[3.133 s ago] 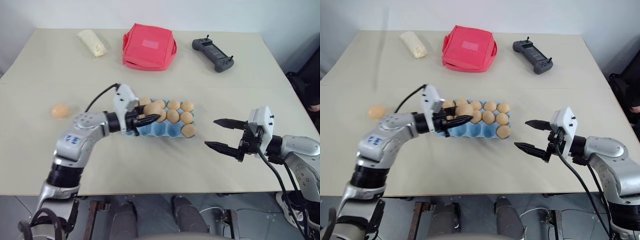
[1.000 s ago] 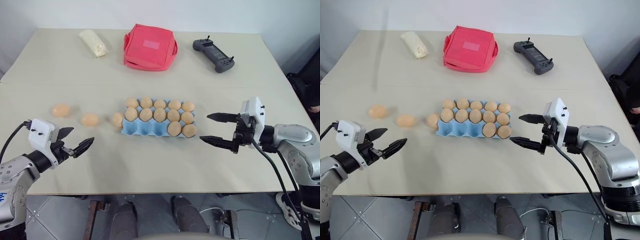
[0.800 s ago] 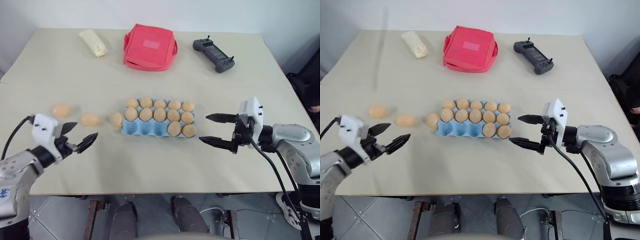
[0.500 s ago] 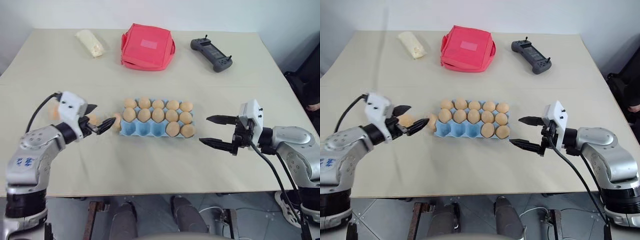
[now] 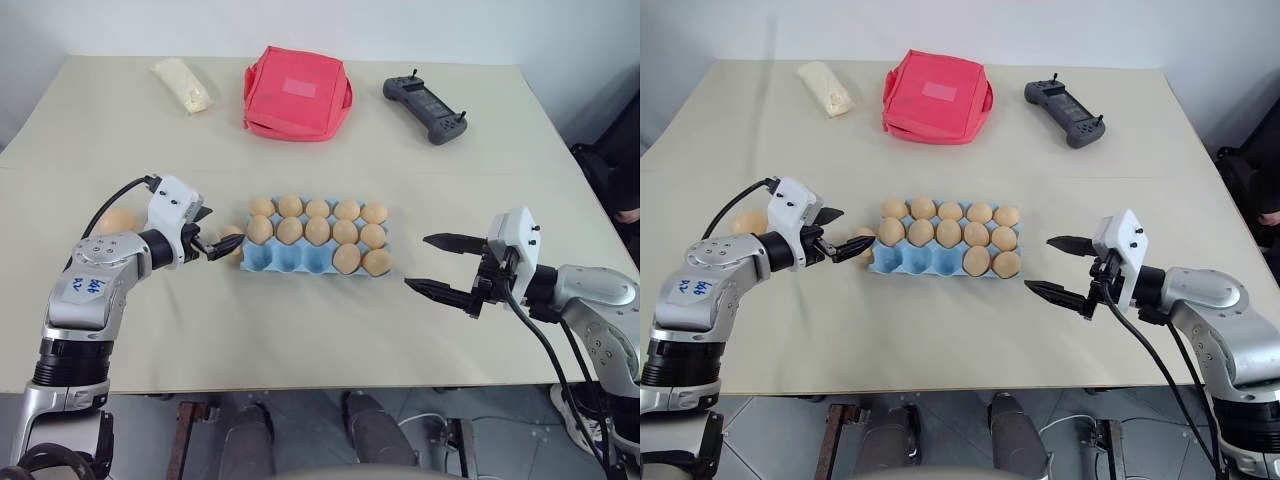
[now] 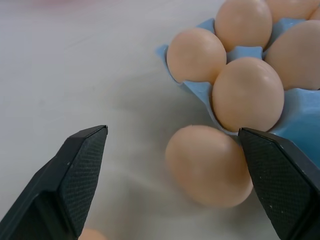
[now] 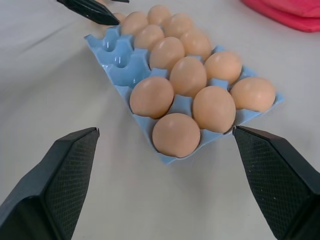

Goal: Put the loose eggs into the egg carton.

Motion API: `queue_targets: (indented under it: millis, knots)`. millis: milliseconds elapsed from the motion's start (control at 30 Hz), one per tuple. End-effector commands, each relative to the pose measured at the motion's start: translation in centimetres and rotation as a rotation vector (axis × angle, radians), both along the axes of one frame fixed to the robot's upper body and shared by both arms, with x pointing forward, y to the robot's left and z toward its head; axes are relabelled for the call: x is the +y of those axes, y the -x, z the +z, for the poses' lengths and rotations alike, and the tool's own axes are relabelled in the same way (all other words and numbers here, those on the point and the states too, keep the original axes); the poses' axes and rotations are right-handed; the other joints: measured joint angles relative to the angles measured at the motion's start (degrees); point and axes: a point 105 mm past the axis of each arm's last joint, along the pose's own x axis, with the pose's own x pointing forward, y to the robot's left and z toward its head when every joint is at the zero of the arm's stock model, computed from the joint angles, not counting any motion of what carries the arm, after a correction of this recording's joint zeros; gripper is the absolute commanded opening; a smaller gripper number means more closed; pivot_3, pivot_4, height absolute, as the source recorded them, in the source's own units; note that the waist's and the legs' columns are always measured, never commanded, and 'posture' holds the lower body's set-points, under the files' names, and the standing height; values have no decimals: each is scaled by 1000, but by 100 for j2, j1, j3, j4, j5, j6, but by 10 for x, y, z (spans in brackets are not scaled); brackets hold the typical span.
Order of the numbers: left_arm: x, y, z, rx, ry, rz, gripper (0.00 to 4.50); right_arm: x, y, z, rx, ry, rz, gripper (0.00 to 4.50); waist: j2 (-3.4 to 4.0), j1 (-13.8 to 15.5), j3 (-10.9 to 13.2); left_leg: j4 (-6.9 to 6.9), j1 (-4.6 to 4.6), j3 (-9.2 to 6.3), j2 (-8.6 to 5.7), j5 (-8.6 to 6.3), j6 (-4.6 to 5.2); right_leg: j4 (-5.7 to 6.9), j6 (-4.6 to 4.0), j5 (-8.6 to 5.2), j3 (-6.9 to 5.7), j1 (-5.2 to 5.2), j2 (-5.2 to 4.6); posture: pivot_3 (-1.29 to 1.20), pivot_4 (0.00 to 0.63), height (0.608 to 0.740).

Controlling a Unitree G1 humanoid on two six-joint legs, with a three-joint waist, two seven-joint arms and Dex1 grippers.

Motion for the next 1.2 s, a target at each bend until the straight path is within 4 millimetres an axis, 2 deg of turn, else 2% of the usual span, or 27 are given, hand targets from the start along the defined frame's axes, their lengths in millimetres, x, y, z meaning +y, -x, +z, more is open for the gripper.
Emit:
queue_targets:
  millis: [33, 400, 833, 1200]
  knots:
    - [-1, -5, 8, -33, -28, -26, 4464, -1, 3, 12, -48, -7, -7, 4500, 0, -3, 0, -1, 0, 0, 0, 0, 0, 0, 0, 0, 0, 0, 0, 0, 150, 740]
    - [-5, -9, -1, 3, -80, -61, 4464, -2, 3, 10, -51, -8, -23, 4500, 0, 22, 0, 3, 0, 0, 0, 0, 1, 1, 1, 1, 0, 1, 0, 0, 150, 740]
    - [1, -6, 18, -50, -40, -50, 4464, -2, 3, 8, -49, -5, -29, 4500, 0, 18, 0, 5, 0, 0, 0, 0, 1, 5, 2, 1, 0, 2, 0, 0, 150, 740]
    - [8, 7, 20, -47, -1, -14, 4464, -2, 1, 6, -41, 3, -26, 4500, 0, 20, 0, 8, 0, 0, 0, 0, 1, 5, 2, 1, 0, 2, 0, 0, 150, 740]
